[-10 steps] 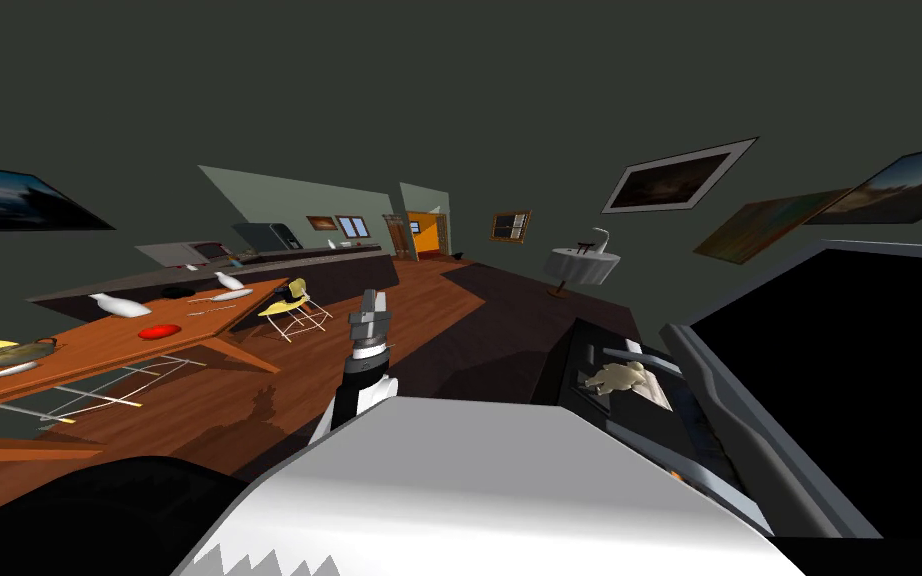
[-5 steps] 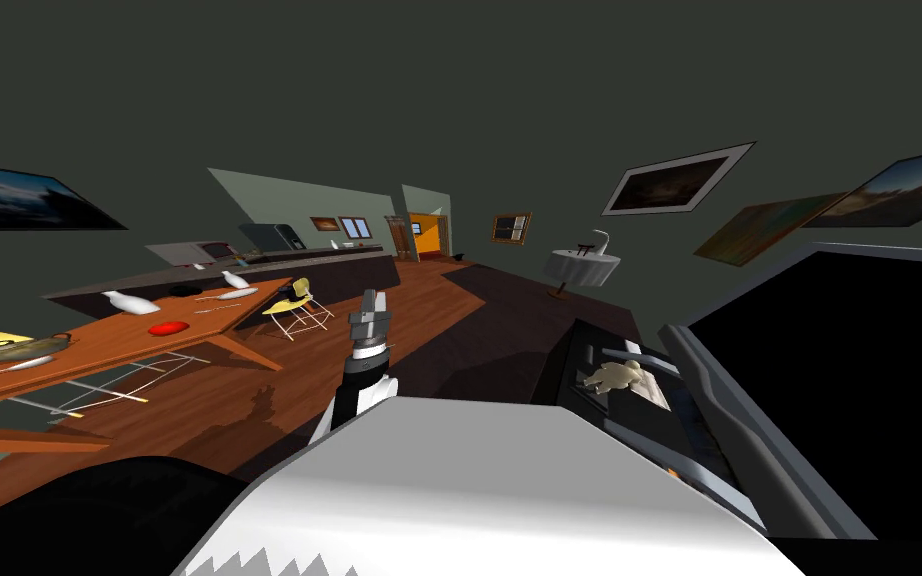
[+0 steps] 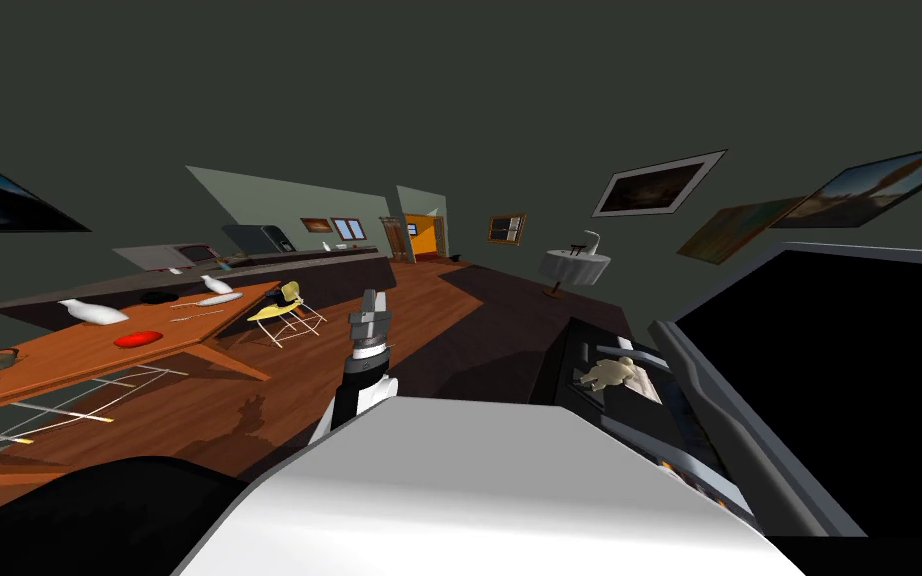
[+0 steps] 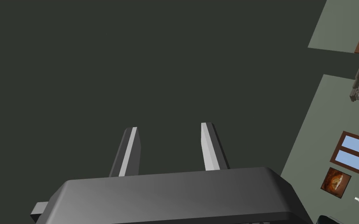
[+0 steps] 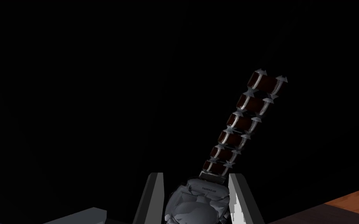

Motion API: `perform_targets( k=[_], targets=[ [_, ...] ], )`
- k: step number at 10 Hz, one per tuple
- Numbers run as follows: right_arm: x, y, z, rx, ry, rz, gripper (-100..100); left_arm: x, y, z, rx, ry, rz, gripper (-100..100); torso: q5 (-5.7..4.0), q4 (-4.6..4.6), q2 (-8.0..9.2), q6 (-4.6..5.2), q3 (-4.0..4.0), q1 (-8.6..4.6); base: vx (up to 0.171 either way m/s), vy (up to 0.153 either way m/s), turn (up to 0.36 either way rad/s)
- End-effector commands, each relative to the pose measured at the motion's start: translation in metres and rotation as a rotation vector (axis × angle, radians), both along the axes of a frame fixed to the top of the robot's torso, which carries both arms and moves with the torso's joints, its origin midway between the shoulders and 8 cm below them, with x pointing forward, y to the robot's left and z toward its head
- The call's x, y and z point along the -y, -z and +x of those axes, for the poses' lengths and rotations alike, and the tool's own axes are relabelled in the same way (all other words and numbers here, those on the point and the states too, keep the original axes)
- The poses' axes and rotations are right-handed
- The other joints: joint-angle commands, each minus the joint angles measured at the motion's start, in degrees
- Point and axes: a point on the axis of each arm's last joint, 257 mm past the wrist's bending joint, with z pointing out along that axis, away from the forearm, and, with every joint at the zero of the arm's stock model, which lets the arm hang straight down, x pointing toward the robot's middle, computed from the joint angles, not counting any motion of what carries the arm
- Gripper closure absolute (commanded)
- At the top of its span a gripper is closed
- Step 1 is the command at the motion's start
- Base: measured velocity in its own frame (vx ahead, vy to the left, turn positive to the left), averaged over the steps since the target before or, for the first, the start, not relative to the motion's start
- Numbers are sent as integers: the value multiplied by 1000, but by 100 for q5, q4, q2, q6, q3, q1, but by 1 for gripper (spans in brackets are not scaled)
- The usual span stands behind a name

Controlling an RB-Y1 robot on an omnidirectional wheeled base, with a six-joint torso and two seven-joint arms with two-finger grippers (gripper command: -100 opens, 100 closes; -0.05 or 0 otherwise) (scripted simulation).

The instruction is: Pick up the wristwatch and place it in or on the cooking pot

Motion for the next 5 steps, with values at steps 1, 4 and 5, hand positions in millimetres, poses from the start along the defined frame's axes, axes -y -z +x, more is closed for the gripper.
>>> perform_targets(
  k=[1, 4, 5],
  targets=[
    [-1, -4, -2, 0, -15, 0, 100, 0, 0, 0, 0, 0, 0, 0, 0, 0, 0, 0, 0, 0, 72, 23, -99],
    [-3, -11, -5, -1, -42, 0, 100, 0, 0, 0, 0, 0, 0, 0, 0, 1, 8, -2, 4, 0, 43, 17, -91],
    [-4, -13, -6, -2, -51, 0, 100, 0, 0, 0, 0, 0, 0, 0, 0, 1, 10, -1, 5, -2, 45, 17, -82]
  ],
)
